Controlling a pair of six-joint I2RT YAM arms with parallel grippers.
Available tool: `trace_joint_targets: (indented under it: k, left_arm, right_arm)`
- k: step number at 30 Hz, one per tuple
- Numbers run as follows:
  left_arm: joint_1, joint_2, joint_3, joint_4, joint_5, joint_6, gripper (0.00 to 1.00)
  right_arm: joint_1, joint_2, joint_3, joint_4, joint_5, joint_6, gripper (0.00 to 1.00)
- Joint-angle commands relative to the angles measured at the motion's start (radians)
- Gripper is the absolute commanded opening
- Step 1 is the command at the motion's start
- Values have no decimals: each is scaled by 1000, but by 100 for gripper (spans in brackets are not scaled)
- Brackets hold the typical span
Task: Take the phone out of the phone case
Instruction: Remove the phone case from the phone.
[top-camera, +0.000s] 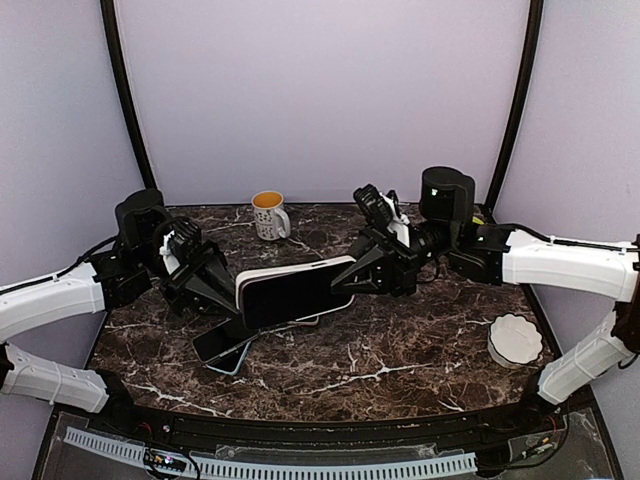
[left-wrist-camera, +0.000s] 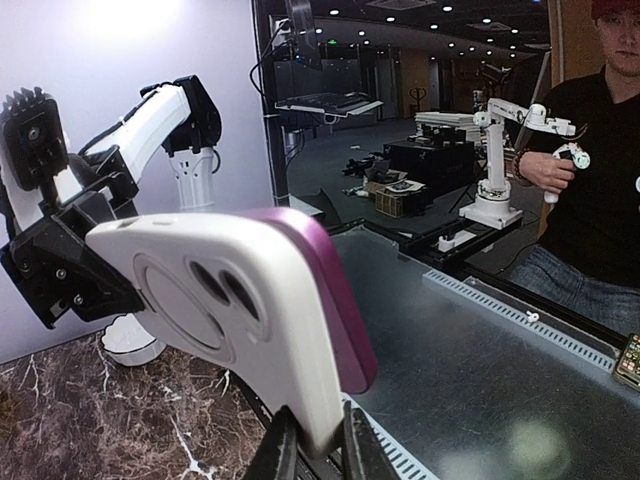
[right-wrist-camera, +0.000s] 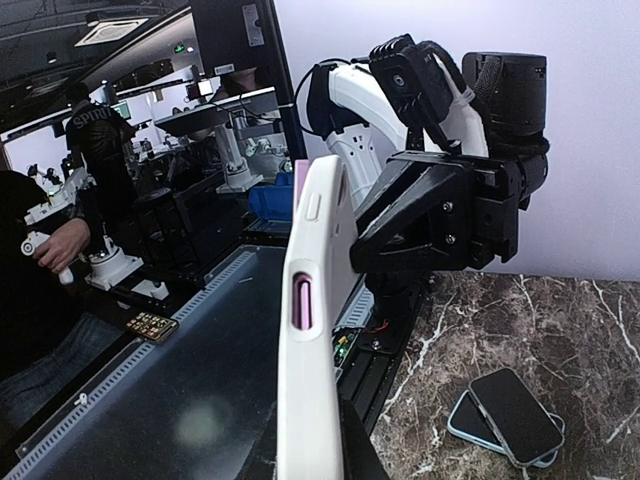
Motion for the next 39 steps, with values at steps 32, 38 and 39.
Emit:
trace_joint_targets:
  k: [32, 38, 39]
  left_arm:
    - [-8, -108, -23, -207, -540, 355, 39]
    - [-32, -68, -18, -191, -557, 333, 35]
    - [-34, -67, -19, -190, -561, 333, 35]
  right_arm:
    - [37, -361, -180, -221, 830, -546, 0]
    - [63, -311, -141, -265, 810, -556, 0]
    - [67, -303, -135, -270, 806, -557, 0]
